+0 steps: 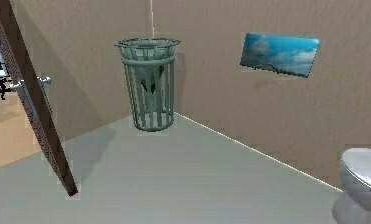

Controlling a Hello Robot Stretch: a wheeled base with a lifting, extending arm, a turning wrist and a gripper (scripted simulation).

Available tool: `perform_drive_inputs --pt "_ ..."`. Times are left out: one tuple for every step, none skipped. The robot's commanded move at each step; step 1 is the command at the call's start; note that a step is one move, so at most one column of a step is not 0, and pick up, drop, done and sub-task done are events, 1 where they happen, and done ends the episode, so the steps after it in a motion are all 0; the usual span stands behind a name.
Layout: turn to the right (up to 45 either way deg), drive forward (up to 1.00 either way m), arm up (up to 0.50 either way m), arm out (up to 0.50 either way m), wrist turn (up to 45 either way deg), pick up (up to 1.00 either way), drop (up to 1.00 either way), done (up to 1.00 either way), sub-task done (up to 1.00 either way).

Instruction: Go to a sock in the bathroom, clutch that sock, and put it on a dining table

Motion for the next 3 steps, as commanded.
perform_drive_inputs --pt "0.0 0.0 0.38 0.0 0.0 0.0 0.0 0.0 0.0" --pt "0.0 0.0 0.0 0.48 0.0 0.0 0.0 0.0 0.0" --pt "0.0 0.0 0.0 0.0 45.0 0.0 0.0 0.0 0.0"
